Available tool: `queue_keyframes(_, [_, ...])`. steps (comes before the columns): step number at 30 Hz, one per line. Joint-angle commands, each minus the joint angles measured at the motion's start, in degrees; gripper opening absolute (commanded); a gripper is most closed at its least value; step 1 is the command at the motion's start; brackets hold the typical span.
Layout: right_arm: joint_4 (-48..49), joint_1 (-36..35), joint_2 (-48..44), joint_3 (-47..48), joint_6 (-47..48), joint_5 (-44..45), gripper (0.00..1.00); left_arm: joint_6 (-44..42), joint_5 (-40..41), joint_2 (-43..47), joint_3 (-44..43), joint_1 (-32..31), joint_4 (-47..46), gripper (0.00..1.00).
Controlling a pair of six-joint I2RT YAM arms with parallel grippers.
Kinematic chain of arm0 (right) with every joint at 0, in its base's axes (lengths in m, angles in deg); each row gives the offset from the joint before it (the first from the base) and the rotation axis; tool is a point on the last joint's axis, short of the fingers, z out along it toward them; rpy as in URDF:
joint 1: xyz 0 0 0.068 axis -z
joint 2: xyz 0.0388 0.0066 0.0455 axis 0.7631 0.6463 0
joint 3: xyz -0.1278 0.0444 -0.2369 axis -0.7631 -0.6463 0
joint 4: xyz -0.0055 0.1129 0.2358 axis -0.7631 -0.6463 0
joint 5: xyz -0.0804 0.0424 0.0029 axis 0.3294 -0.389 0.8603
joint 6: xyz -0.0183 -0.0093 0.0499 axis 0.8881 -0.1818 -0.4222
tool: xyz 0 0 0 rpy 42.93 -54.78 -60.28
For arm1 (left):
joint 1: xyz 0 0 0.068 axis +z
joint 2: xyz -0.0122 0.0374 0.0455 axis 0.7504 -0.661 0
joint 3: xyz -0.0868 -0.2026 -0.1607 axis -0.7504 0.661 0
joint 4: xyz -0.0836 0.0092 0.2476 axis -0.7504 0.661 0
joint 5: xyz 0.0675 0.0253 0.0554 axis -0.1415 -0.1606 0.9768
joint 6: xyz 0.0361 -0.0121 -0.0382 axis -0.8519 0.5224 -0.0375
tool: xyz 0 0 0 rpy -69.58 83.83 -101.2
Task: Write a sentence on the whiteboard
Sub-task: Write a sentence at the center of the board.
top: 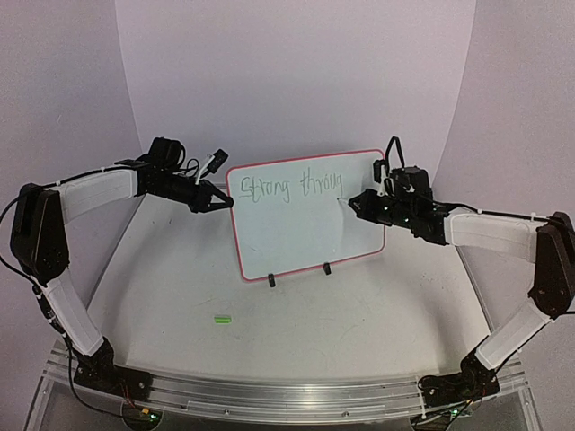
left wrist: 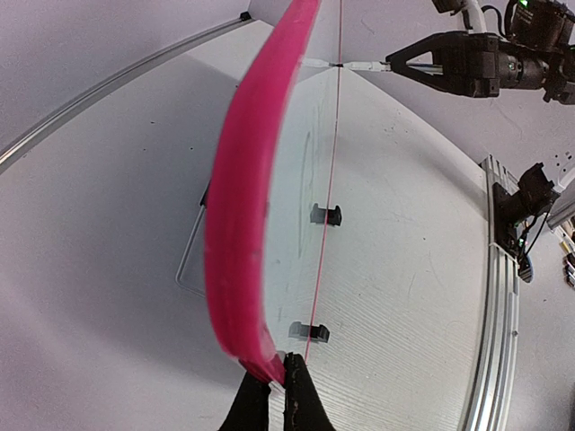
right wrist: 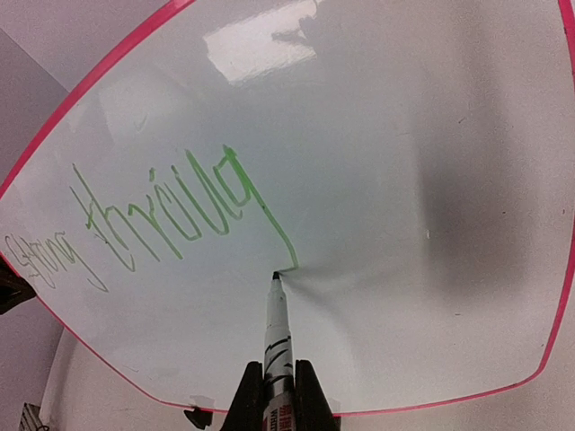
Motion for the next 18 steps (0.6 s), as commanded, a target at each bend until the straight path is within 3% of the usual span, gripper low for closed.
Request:
queue_keyframes(1, [1.24, 0.08, -2.41, 2.64, -0.74, -1.15, 0.0, -4.73, 4.12, -0.03, 0.38, -1.13, 5.24, 0.0])
queue_keyframes(11, [1.2, 0.41, -9.12, 3.51, -0.04, 2.3, 0.0, -4.73, 4.09, 0.05, 0.47, -1.13, 5.23, 0.0])
queue_keyframes(18, [0.32, 3.44, -9.92, 2.42, 0.72, -1.58, 0.0, -4.65, 3.95, 0.2, 0.47, -1.13, 5.21, 0.0])
